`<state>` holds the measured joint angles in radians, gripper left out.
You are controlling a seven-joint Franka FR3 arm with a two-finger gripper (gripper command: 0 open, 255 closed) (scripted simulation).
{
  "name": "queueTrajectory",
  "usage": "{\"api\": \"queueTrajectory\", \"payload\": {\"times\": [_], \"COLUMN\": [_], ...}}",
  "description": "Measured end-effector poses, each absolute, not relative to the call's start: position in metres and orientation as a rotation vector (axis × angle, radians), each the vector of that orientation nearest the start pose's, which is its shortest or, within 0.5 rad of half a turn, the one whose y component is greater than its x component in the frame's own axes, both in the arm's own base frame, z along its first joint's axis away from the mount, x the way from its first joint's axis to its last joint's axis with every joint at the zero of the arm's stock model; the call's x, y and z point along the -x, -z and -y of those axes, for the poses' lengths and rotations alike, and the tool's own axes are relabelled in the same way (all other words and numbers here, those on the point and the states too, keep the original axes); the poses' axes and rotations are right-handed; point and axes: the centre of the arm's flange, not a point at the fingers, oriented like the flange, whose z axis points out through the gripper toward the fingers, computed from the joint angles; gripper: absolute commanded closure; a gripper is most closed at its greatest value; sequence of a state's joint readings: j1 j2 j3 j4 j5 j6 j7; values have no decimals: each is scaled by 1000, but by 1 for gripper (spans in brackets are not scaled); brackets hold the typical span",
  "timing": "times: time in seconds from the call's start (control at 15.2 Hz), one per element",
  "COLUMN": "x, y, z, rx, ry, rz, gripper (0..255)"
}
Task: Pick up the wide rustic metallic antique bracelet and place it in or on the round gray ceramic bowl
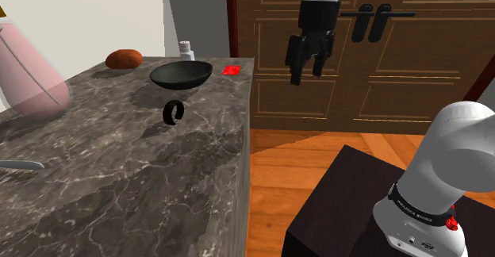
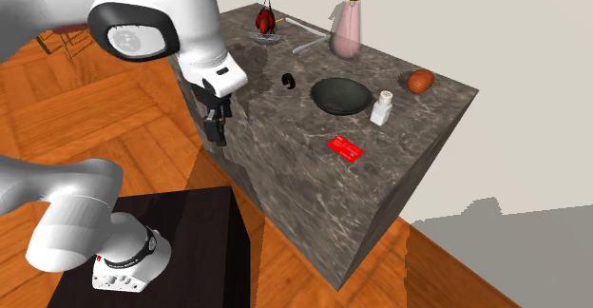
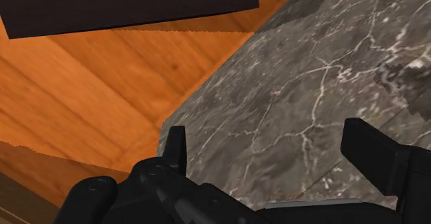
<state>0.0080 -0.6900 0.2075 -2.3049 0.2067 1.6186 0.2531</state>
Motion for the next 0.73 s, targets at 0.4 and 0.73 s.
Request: {"api": "queueTrajectory", "payload": {"times": [0.4,0.73], "x": [-363,-395], "y": [-578,-573], "z": [-173,-227], "rx": [3020,2978], "ry": [-14,2], "rz": [-251,-336], "gripper": [0,0]}}
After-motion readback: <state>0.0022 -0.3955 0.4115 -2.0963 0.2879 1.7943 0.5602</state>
